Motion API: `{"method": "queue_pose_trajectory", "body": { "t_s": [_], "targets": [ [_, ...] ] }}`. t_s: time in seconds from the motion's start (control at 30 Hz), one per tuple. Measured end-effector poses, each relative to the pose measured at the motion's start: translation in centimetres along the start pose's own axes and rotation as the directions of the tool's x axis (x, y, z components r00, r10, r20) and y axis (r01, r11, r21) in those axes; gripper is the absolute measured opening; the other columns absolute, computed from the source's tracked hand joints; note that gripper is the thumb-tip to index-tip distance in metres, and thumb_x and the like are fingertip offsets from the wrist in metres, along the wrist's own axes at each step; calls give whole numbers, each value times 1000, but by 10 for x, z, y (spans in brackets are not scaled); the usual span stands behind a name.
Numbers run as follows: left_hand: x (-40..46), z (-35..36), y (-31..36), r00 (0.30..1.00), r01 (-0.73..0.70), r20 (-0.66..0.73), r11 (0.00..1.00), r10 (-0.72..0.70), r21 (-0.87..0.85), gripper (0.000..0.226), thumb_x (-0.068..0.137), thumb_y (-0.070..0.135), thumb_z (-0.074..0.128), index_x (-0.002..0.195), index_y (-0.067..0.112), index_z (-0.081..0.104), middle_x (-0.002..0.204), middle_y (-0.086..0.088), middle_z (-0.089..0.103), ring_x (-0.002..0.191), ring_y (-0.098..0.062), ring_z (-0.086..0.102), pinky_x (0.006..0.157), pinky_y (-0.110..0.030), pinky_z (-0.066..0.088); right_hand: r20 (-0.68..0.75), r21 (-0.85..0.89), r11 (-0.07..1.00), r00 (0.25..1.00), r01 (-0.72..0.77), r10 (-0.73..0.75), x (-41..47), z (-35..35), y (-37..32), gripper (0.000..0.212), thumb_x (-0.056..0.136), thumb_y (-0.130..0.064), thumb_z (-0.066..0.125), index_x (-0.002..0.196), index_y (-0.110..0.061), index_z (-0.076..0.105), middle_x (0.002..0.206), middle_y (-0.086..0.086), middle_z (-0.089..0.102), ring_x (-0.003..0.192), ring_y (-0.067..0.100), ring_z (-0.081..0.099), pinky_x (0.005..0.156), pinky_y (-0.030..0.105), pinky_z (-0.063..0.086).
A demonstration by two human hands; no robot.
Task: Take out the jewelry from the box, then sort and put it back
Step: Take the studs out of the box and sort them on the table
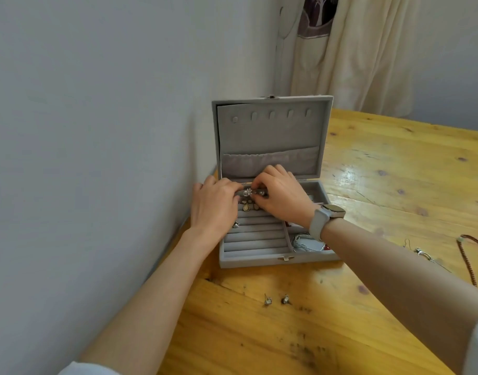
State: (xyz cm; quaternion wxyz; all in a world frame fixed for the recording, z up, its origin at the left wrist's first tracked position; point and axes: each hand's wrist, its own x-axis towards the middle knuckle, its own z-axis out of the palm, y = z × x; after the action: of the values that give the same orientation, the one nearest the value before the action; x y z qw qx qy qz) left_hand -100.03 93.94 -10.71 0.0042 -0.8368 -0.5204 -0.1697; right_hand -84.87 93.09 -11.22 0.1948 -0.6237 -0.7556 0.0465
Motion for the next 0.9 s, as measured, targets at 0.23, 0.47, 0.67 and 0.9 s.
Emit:
{"method": "queue_pose_trajectory", "body": {
  "t_s": [0.23,0.47,0.67,0.9],
  "targets": [
    [9,5,7,994,-83,74,992,76,93,34,96,31,41,129,34,48,119,5,53,108,-20,46,87,-35,27,-104,170,985,994,-18,36,-16,-14,14,17,83,-20,62,95,-9,61,93,6,54,93,23,46,80,34,41],
    [11,9,13,998,54,18,997,-53,-55,21,92,28,48,105,29,64,112,4,58,105,-18,49,87,-34,24,-151,257,966,988,11,29,-42,-29,18,15,84,-19,61,96,-9,60,89,-5,45,89,12,41,77,23,38],
    [1,-3,17,991,95,-81,980,-111,-174,18,92,24,50,102,24,66,110,3,64,109,-18,48,96,-40,22,-180,306,952,983,27,30,-88,-43,21,14,83,-16,62,95,-10,60,91,-6,45,88,9,41,75,19,40],
    [-82,-16,45,968,11,-229,923,-107,-385,18,87,15,59,103,15,68,101,-4,66,100,-17,55,96,-44,38,-150,356,934,988,32,23,-165,-31,19,21,82,-31,57,94,-13,62,92,-15,45,87,6,45,76,21,43]
  ]
}}
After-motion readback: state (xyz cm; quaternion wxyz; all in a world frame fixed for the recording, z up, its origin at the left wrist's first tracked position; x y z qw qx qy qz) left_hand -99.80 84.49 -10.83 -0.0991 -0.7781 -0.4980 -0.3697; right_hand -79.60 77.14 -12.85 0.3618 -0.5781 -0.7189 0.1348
